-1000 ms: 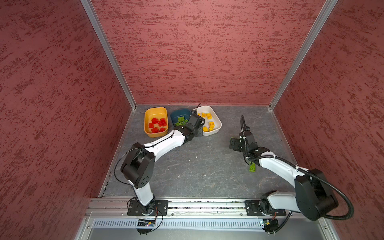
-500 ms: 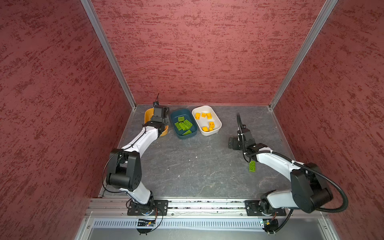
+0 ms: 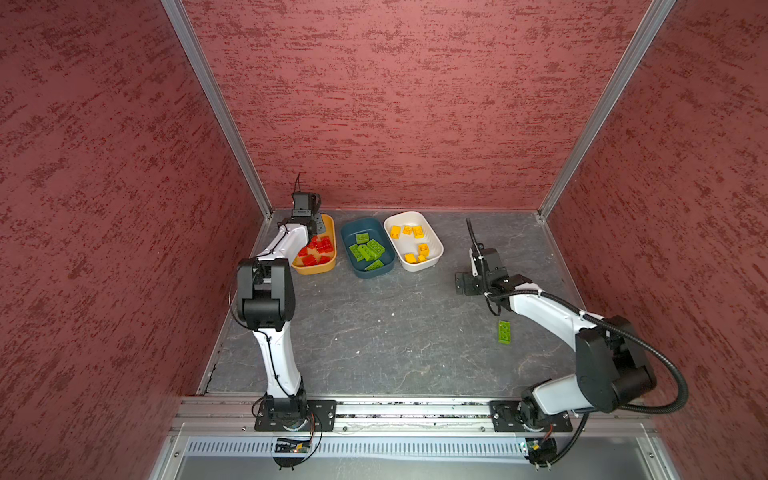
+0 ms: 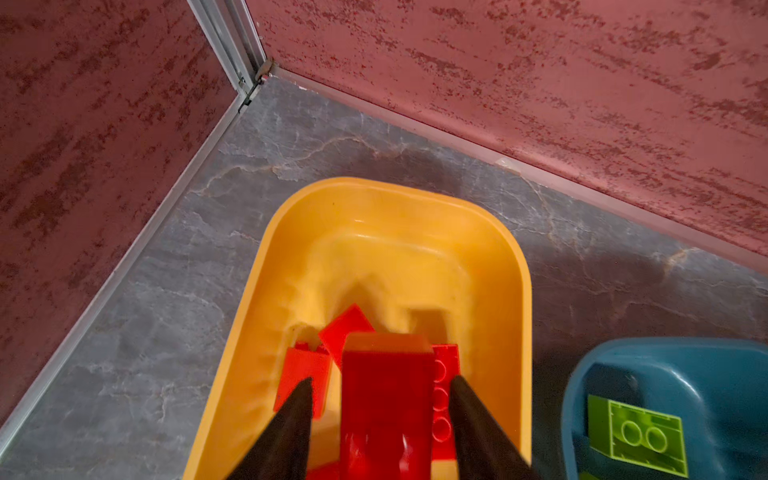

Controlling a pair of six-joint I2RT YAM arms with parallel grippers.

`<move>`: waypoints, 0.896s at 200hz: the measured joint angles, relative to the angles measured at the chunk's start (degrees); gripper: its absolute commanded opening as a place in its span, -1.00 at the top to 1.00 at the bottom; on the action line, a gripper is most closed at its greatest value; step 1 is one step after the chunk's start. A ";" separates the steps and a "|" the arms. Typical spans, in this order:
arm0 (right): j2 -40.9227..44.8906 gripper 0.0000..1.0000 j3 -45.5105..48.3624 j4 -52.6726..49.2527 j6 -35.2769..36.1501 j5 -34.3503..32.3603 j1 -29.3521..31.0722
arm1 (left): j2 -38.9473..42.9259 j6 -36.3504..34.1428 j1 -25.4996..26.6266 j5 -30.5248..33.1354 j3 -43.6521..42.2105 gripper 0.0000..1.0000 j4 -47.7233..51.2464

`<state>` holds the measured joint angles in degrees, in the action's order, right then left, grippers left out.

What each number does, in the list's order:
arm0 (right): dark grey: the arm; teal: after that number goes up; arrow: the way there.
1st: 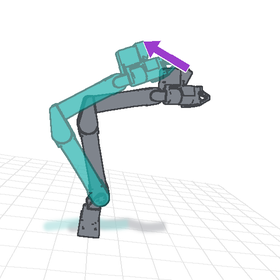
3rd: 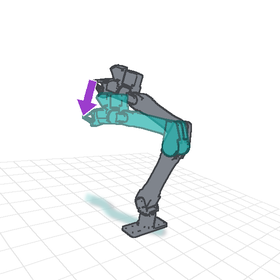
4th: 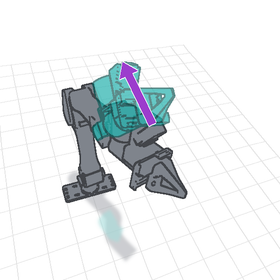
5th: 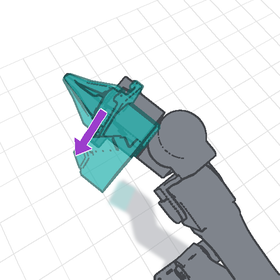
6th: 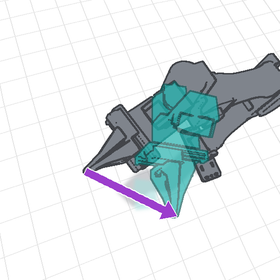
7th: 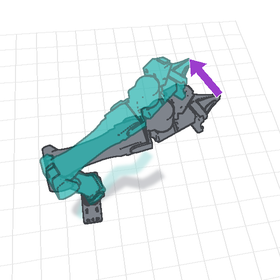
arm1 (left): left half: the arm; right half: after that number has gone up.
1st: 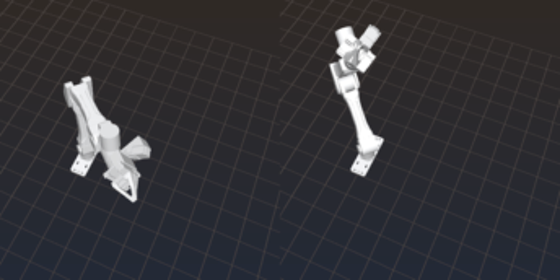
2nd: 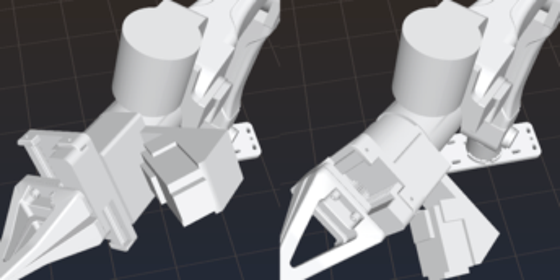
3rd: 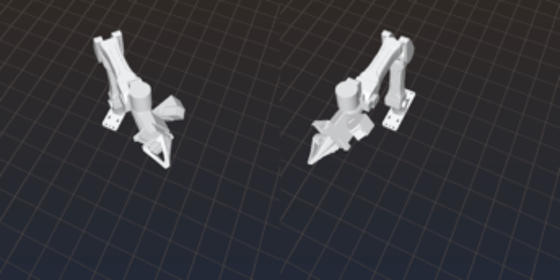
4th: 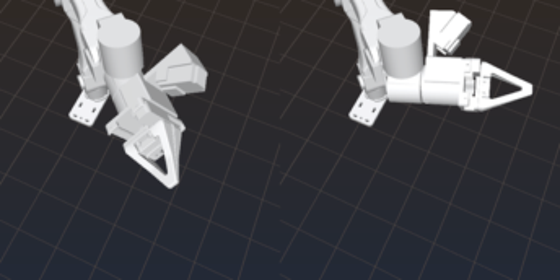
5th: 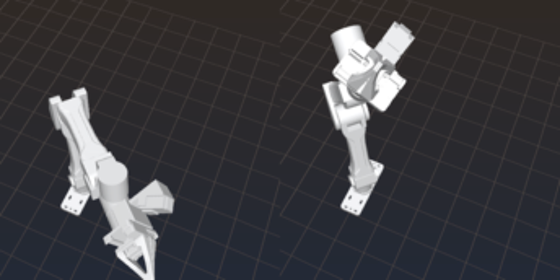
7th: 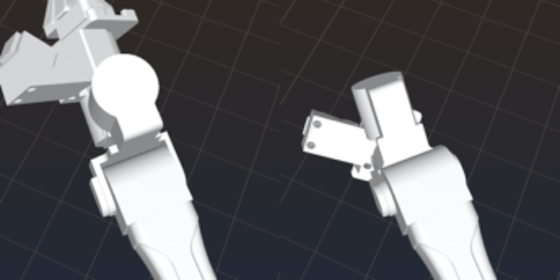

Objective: Sort the legos into containers by color
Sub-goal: 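Carry the red brick into the yellow tub with left gripper and release, then lower the right gripper onto a lime-green brick on the table and grasp it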

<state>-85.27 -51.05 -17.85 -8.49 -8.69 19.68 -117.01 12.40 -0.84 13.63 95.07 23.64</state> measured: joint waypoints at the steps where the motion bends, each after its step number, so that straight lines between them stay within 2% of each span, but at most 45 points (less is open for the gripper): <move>1: -0.07 -0.97 -0.04 -0.02 0.07 0.04 -0.04 | -0.02 0.09 -0.02 0.02 0.07 -0.71 0.00; 21: -1.44 -0.97 -0.72 -1.57 2.40 1.27 -1.38 | 0.37 0.42 -0.22 -1.14 0.15 -0.88 0.96; 56: -4.68 -0.95 -2.19 -3.74 6.99 4.83 -3.91 | 3.80 0.94 -0.09 -4.90 -2.56 -1.00 1.01; 97: -11.74 -0.87 -8.02 -8.26 14.51 9.94 -6.08 | 13.77 4.22 0.26 -10.54 -12.13 -0.99 -1.27; 150: -17.29 -0.83 -13.18 -12.26 20.20 10.95 -7.74 | 22.38 6.21 1.29 -16.26 -20.26 -0.99 -4.07; 158: -17.75 -0.79 -13.81 -12.79 21.07 11.37 -8.28 | 22.88 6.25 1.51 -16.59 -20.79 -0.99 -4.09; 179: -18.64 -0.43 -15.28 -13.81 22.99 12.68 -9.03 | 24.17 6.58 2.12 -17.29 -22.49 -0.99 -4.37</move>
<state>-103.92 -66.32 -31.66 14.50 3.99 10.66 -92.84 18.98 1.28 -3.66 72.58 19.27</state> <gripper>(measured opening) 0.773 0.995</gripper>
